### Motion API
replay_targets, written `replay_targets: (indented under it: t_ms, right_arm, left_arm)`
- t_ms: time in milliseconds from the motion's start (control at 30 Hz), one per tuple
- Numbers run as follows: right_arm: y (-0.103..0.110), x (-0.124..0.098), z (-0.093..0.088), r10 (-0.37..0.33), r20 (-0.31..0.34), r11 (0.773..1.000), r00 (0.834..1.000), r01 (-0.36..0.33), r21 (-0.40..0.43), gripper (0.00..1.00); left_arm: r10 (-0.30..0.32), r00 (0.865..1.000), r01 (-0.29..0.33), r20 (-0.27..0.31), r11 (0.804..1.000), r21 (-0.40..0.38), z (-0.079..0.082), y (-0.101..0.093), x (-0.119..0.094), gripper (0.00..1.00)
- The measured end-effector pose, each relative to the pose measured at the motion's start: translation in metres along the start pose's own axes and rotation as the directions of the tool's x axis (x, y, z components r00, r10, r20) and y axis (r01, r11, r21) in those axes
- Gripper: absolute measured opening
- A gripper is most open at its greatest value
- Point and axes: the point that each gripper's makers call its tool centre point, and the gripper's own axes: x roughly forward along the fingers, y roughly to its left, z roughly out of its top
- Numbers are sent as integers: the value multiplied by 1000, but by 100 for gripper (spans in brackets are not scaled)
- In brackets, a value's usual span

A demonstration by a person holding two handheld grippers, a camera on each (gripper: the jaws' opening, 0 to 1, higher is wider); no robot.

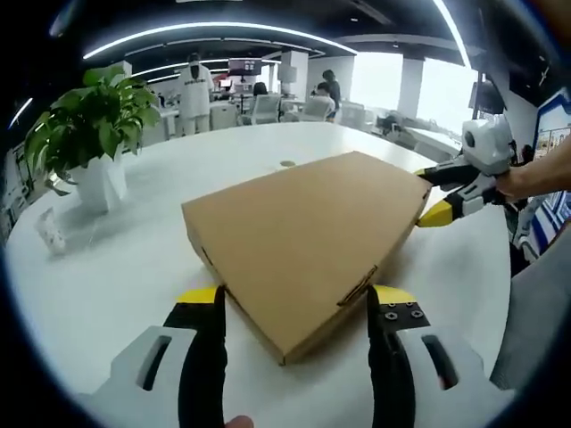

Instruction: Operate the shoe box by opening the lid, removing the specified soft item, and placing it in the target area until the item is outside and the box remains undamaged.

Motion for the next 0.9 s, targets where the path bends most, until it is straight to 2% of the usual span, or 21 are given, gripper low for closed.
replay_targets:
  t_ms: [900]
  right_arm:
    - [36,6,5,-38,23,999,999,37,31,61]
  left_arm:
    - [-10,999,11,-30,1000,29,-12,22,-21,64]
